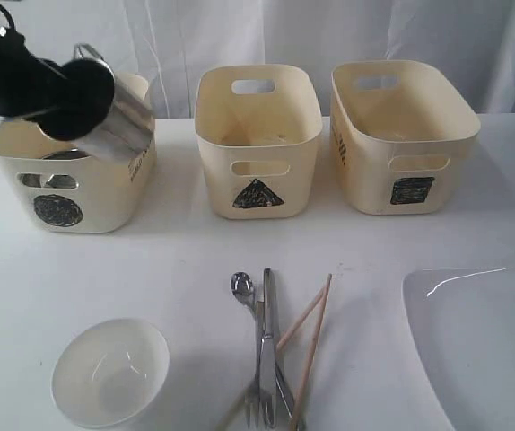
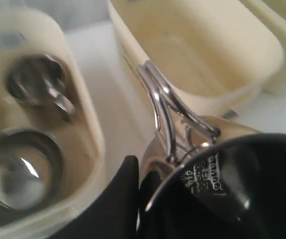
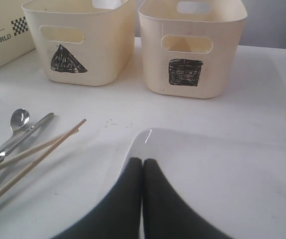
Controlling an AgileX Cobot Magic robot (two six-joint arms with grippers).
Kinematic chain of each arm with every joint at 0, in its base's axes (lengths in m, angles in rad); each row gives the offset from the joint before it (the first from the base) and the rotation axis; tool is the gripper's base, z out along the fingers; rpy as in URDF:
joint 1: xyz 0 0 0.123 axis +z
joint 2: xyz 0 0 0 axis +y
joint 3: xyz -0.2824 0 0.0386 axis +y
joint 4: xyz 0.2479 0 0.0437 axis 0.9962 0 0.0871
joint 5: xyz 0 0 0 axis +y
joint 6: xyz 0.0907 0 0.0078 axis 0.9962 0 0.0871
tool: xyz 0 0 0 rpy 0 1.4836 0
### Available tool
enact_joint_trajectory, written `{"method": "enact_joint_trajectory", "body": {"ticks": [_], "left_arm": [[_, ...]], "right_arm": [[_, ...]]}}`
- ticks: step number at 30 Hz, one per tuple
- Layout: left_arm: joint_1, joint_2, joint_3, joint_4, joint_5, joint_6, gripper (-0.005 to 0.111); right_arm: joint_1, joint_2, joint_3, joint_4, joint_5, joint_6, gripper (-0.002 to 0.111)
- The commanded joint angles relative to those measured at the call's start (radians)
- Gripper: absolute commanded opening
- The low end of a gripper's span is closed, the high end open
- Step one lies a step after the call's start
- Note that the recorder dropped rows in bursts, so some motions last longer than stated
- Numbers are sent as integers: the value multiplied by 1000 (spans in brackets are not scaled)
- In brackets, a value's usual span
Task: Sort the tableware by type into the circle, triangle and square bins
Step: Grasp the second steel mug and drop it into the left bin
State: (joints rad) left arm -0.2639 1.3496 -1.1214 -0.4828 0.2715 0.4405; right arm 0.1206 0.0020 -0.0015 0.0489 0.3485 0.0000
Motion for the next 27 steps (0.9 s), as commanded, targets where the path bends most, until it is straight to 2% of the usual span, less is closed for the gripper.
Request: {"method": "enact_joint_trajectory", "body": {"ticks": [1,11,13,18,25,27], "left_arm": [[0,13,9,95,-319,49,0],[3,240,9,94,-826,87,0],[3,305,9,91,-891,87,0],[11,405,9,91,-879,12,0],[20,407,9,8,-836,-25,0],[33,409,5,8,-810,-25,5]], "right_arm": [[0,-2,2,2,-5,6,0],[0,-2,2,2,-5,6,0],[0,-2,2,2,-5,6,0],[0,-2,2,2,-5,6,0],[0,-2,2,2,-5,6,0],[0,-2,2,2,-5,6,0]]}}
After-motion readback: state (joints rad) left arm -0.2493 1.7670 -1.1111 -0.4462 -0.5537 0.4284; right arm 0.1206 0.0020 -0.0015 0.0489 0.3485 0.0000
